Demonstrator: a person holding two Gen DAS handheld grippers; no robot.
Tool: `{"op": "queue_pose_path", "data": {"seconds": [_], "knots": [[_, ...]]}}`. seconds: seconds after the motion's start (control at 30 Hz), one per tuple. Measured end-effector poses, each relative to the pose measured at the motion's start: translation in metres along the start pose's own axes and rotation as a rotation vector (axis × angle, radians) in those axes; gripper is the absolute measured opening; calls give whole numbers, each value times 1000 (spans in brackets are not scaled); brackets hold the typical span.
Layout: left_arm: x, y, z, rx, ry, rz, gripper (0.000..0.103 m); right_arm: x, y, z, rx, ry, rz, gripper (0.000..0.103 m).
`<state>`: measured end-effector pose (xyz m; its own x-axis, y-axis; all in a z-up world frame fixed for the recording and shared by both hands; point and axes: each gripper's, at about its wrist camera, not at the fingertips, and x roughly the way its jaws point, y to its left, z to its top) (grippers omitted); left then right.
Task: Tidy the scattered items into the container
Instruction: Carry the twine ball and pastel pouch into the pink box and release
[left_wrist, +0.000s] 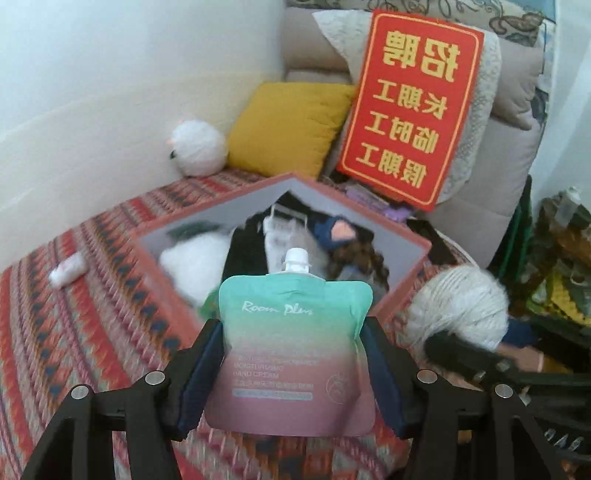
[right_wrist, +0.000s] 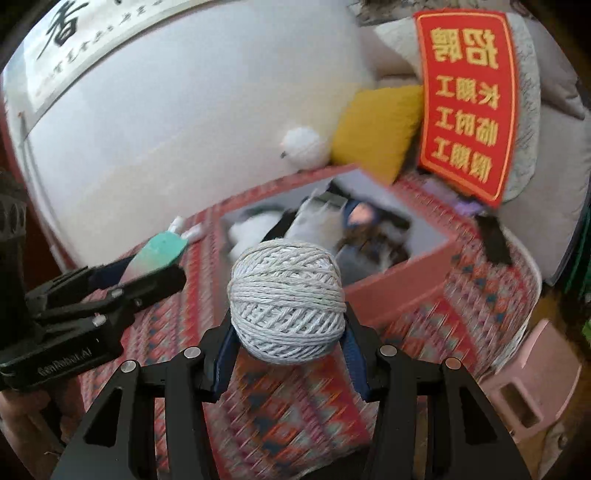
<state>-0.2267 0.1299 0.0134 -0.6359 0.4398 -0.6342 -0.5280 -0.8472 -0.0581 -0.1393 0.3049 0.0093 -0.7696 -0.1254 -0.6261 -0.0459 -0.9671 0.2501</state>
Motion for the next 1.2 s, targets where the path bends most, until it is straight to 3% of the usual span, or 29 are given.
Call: {"op": "queue_pose_path", "data": {"seconds": [0.2,0.4,0.5,0.57,0.8,1.0,1.2], "knots": [[69,14,58,25,27,13,63,51,-42,86,1,-38,-64,53],[144,44,104,-1,50,15,68,148,-69,178,-42,-35,-107,55],[163,54,115,-2,43,47,84,201,-79,211,-66,-13,-144,74],[165,61,119,-3,16,70,97,221,-84,223,-50,-20,-143,76],[144,64,112,6,-13,125,98,213,-79,213,-32,-35,-115,76],[101,57,92,-25,-35,184,99,153,-54,173,-41,-42,-106,79],[50,36,50,-52,-34,216,100,86,-27,119,-61,-28,-123,80]]}}
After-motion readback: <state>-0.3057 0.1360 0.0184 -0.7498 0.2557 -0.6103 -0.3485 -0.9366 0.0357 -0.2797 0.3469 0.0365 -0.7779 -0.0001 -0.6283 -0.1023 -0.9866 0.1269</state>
